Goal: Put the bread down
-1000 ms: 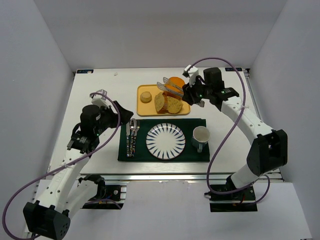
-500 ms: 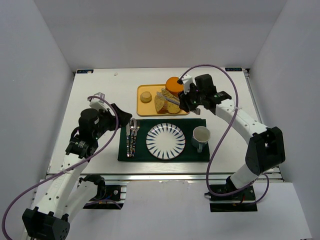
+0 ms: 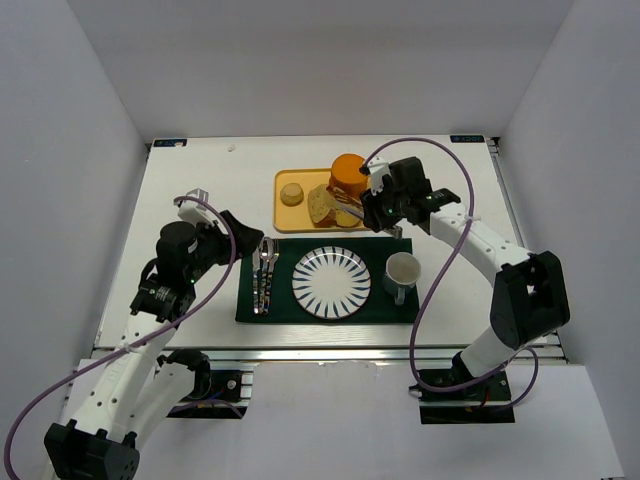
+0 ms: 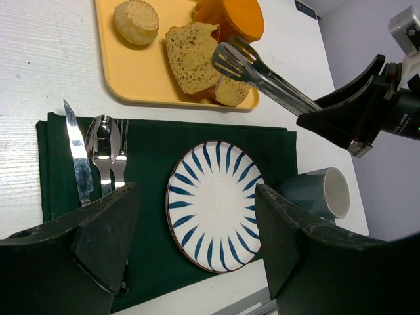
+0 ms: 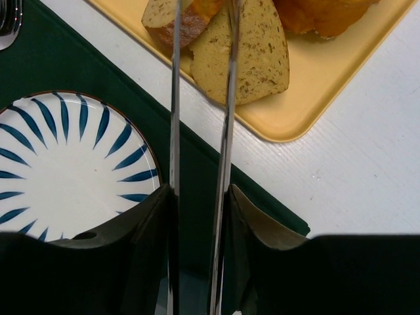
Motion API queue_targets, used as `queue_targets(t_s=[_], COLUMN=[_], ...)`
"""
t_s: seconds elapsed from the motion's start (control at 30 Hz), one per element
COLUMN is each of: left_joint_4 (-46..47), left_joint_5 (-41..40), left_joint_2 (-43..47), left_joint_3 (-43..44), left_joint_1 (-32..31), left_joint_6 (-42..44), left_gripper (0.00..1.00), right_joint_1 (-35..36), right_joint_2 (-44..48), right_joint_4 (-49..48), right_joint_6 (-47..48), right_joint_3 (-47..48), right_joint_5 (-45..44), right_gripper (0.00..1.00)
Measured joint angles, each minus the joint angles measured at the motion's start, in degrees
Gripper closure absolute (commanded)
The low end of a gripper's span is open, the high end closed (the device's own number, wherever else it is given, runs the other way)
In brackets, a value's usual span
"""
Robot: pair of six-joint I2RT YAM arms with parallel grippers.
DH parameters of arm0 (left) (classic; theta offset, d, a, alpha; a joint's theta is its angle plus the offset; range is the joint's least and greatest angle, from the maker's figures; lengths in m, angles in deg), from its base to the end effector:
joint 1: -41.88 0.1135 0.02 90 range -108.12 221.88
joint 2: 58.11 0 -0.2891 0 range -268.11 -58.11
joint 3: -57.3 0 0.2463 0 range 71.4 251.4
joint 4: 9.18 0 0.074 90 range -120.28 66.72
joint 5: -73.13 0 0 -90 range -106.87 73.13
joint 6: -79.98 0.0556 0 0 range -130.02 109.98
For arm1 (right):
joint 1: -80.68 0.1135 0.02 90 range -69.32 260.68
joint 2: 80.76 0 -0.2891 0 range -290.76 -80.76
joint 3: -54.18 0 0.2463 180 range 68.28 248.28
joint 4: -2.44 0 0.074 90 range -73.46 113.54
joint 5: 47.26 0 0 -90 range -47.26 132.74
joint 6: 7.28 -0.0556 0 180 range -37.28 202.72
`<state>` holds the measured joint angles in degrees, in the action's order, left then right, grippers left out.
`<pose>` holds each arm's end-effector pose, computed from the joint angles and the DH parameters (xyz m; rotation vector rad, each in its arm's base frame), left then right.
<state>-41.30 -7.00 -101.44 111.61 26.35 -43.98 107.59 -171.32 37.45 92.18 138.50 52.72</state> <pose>0.1628 -0.0551 0.3123 -0.2038 1.9963 -0.7319 0.3206 0.1735 0.2909 -0.8048 2.1582 0.3568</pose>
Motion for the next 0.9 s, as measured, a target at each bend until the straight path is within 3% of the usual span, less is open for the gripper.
queue_targets(t_s=[0.07,0.2,0.3,0.37,0.6,0.9], left_joint_4=[0.0,-0.1,-0.1,-0.1,-0.1,0.0], left_joint_5=[0.0,-0.1,-0.2,-0.2,-0.3,-0.2], left_joint_2=[0.2,0.4,0.7,0.7,0.7,0.7], left_joint_3=[-0.1,-0.1,-0.1,-0.1,-0.1,-0.1], left_joint_1=[0.0,0.0,0.0,0.0,0.0,0.0], left_joint_6=[0.0,0.0,0.0,0.0,0.0,0.0], left_gripper=[0.2,0.2,0.2,0.2,0.2,0.19], right_joint_1=[0.0,0.0,0.0,0.0,-0.9,-1.4], right_joint_2=[-0.5,-1.9,-2.2,-2.2,-0.1,9.9], right_joint_4=[0.0,0.0,0.0,0.0,1.6,8.7], right_joint_6=[-0.4,-1.5,-2.4,-2.8,-4.9,-2.8], right_joint_3=[0.0,0.0,0.0,0.0,0.7,3.1], right_joint_5=[0.0,0.2,0.7,1.3,5.7,13.3], right_gripper=[0.61,0.77,0.94,0.99,1.0,1.0])
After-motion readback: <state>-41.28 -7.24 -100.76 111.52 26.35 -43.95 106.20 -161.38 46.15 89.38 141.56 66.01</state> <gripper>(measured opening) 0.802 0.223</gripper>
